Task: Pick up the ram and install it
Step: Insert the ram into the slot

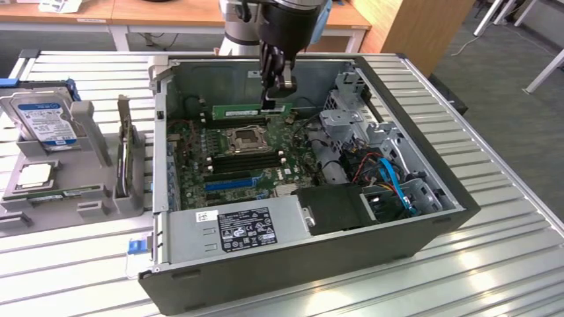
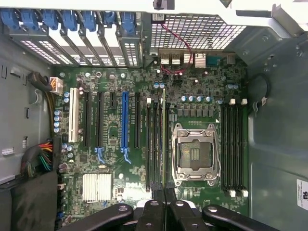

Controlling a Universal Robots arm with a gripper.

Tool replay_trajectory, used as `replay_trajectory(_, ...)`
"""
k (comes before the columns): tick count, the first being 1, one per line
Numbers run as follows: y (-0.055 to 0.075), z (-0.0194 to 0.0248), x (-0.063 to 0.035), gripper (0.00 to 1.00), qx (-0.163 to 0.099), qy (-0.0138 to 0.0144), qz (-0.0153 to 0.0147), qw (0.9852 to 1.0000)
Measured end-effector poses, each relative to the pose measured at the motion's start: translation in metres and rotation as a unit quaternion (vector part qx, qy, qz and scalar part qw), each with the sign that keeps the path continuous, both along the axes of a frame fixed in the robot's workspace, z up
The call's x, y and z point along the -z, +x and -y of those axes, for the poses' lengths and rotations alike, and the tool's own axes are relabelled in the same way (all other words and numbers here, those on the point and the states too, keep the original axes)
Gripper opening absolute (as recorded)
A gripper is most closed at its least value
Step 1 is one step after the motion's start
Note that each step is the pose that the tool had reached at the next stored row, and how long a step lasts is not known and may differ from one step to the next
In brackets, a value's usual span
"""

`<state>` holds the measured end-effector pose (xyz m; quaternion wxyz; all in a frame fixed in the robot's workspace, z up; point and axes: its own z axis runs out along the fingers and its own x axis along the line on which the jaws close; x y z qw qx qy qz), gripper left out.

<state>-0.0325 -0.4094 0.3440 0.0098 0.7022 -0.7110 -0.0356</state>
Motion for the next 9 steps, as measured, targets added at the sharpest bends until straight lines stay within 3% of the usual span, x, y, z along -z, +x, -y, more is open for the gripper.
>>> replay_trajectory(9, 0.0, 0.0, 0.0067, 0.11, 0.0, 0.0002, 0.0, 1.0)
